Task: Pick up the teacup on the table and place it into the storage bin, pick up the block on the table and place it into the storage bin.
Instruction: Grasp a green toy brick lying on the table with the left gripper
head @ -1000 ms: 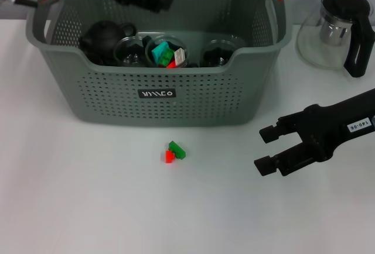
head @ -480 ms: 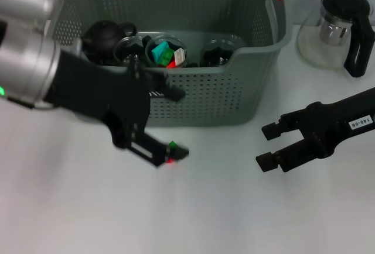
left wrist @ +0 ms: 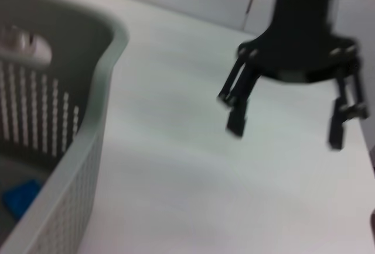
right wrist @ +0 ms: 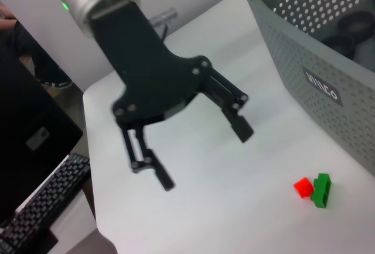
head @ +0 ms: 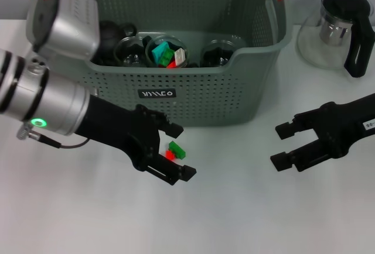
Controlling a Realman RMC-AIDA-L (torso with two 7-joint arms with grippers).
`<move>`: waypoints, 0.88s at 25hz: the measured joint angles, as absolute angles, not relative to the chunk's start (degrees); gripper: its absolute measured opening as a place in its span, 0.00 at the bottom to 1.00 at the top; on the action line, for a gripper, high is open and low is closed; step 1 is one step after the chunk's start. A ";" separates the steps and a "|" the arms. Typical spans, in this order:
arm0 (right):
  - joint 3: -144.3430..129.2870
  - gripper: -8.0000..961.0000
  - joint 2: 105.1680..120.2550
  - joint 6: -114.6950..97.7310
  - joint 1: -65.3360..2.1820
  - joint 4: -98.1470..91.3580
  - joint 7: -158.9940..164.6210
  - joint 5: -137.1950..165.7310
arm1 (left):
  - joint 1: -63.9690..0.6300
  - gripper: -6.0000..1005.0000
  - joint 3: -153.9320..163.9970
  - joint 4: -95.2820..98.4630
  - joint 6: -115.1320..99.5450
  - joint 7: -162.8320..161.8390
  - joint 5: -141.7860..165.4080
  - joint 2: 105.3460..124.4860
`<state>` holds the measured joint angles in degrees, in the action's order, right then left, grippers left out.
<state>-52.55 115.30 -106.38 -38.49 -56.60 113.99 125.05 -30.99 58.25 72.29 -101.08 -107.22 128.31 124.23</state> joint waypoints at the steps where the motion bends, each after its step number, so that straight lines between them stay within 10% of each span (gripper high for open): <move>1: -52.53 0.98 115.11 -106.37 -38.39 -56.60 113.68 125.05 | -31.14 0.95 58.80 71.17 -99.76 -107.68 128.90 124.23; 22: -51.92 0.98 112.71 -103.54 -38.85 -53.43 111.17 126.20 | -33.15 0.94 75.32 62.19 -75.78 -118.37 138.42 124.63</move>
